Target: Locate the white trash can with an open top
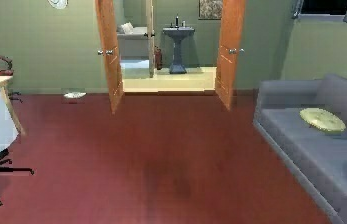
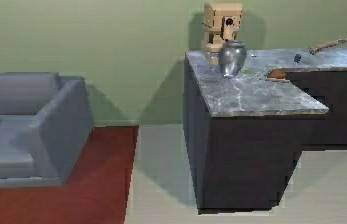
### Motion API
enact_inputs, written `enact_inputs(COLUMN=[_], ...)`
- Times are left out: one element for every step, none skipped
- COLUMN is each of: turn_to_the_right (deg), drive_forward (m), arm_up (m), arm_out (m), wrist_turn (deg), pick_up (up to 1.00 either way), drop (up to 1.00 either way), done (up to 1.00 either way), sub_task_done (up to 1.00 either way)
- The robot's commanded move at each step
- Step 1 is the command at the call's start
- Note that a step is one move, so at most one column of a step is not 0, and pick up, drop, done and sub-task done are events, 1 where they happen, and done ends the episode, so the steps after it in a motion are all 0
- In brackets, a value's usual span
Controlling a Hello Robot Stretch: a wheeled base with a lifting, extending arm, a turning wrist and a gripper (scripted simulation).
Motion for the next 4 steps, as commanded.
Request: enact_inputs(turn_to_the_right=[0.0,0.0,0.0,12.0], drive_forward=[1.0,1.0,1.0,0.0], arm_up=[0.0,0.0,0.0,0.0], arm_out=[0.0,0.0,0.0,0.0], wrist_turn=[0.0,0.0,0.0,0.0], pick_up=[0.0,0.0,0.0,0.0], drop=[0.0,0.0,0.0,0.0], done=[0.0,0.0,0.0,0.0], sub_task_done=[0.0,0.0,0.0,0.0])
